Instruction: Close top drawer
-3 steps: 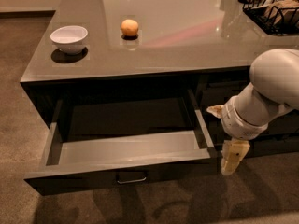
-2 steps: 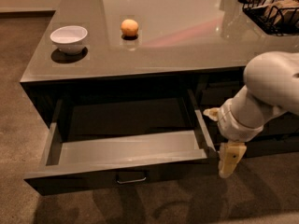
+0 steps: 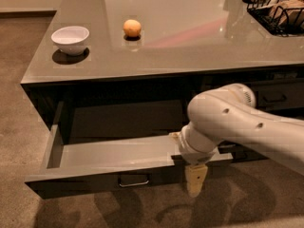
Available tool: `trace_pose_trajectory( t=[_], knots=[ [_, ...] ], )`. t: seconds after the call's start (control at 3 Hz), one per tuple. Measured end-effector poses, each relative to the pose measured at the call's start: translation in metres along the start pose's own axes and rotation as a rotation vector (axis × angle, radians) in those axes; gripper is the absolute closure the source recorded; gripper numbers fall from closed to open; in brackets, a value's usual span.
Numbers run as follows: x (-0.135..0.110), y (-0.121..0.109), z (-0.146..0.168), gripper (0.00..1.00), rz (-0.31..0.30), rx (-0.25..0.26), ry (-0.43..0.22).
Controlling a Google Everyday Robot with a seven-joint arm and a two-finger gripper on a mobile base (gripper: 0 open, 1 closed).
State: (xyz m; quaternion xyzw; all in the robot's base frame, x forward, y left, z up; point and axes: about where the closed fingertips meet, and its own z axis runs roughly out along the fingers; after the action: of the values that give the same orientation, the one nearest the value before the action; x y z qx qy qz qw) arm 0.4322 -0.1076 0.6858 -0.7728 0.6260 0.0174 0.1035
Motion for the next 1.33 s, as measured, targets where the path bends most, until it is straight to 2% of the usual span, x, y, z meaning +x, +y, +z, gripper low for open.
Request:
trace_pose_trajectory(
  t=[0.33,0.67,1.0,1.33],
  knots=[
    [-0.023,-0.006,0.025,0.16,-0.045,-0.023,0.02],
    [-0.028,-0.028,0.037,0.47,-0.038,-0.016,0.031],
    [-0.028,-0.047,0.034,0.62,-0.028,0.003,0.038],
    [-0.028,-0.074,0.034,0.6,-0.006,0.015,0.037]
  ],
)
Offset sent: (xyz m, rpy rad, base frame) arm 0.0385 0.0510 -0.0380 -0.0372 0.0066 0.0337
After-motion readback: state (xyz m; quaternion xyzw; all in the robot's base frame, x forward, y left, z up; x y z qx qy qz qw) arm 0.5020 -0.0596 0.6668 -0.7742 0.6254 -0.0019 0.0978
